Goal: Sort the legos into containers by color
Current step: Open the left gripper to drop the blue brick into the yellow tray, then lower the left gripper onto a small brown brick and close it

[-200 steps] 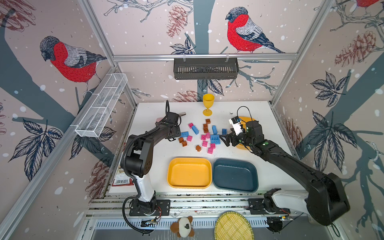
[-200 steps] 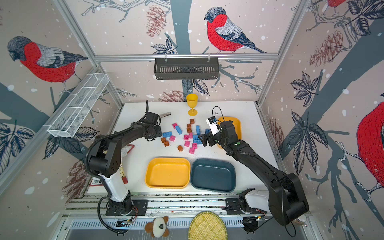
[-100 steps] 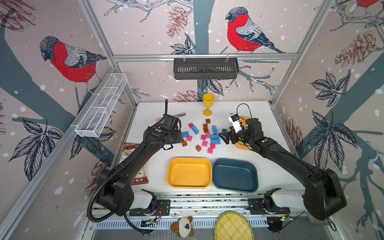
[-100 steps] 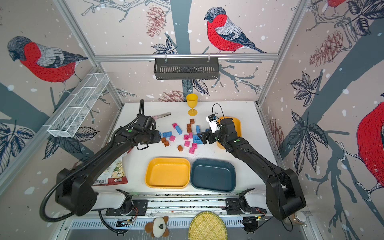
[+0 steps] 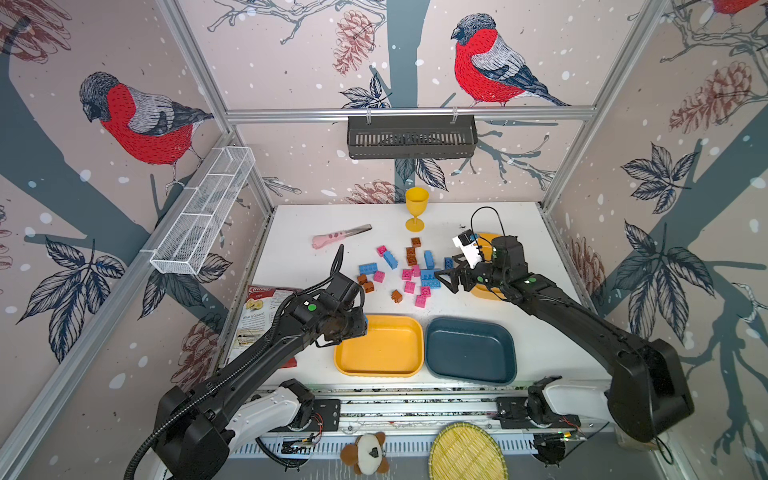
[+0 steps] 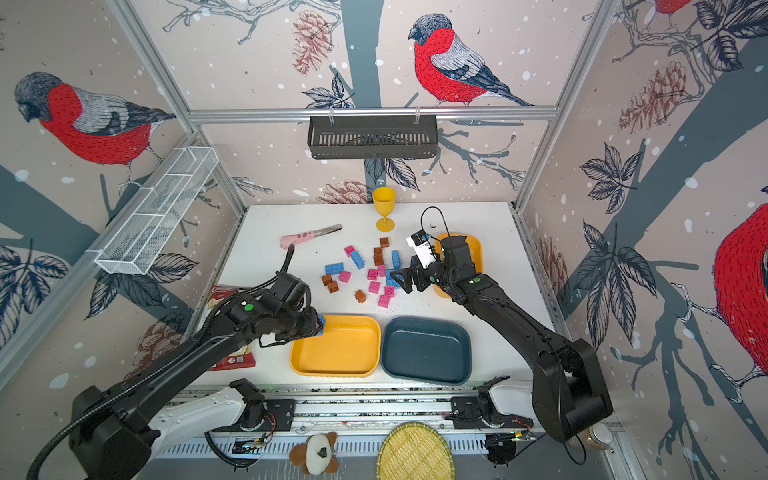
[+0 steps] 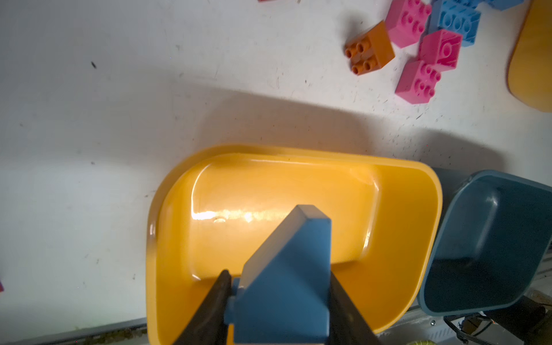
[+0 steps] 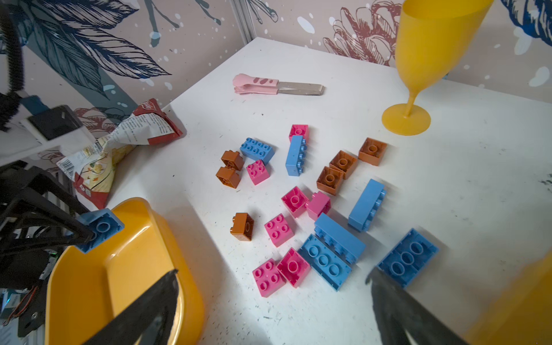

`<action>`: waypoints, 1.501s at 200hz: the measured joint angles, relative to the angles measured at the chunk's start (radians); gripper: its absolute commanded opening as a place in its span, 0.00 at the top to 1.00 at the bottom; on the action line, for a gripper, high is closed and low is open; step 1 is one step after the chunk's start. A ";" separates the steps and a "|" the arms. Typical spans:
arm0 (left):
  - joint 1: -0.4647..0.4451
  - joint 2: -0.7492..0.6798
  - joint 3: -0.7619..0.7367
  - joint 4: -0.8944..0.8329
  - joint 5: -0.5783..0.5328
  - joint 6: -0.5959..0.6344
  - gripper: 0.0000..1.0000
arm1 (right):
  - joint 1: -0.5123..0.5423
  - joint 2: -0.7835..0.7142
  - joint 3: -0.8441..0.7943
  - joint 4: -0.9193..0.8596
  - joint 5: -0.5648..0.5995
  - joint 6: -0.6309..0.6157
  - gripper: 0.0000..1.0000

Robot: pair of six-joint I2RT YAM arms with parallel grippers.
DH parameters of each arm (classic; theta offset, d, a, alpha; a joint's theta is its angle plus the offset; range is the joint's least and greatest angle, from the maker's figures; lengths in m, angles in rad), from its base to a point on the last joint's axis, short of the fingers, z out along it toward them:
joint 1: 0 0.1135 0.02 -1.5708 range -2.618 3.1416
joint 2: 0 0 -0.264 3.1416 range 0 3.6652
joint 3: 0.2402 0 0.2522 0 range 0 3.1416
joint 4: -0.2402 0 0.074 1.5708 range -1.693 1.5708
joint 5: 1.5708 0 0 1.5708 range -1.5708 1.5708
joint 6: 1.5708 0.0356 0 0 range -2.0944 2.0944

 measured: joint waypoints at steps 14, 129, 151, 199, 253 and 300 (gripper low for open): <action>-0.005 0.005 -0.018 -0.002 -0.001 -0.013 0.57 | 0.003 -0.014 -0.010 -0.002 -0.024 0.000 0.01; -0.006 0.148 0.118 -0.014 -0.147 0.037 0.25 | -0.011 -0.103 -0.057 -0.054 -0.074 -0.026 0.01; 0.024 0.229 0.182 0.009 -0.197 0.111 0.25 | -0.022 -0.104 -0.057 -0.054 -0.074 -0.026 0.00; 0.103 0.474 0.320 0.056 -0.321 0.353 0.28 | -0.042 -0.116 -0.058 -0.054 -0.072 -0.026 0.01; 0.114 0.634 0.375 0.142 -0.278 0.605 0.42 | -0.061 -0.130 -0.077 -0.055 -0.069 -0.026 0.00; 0.121 0.698 0.390 0.201 -0.218 0.767 0.46 | -0.070 -0.135 -0.088 -0.055 -0.063 -0.026 0.01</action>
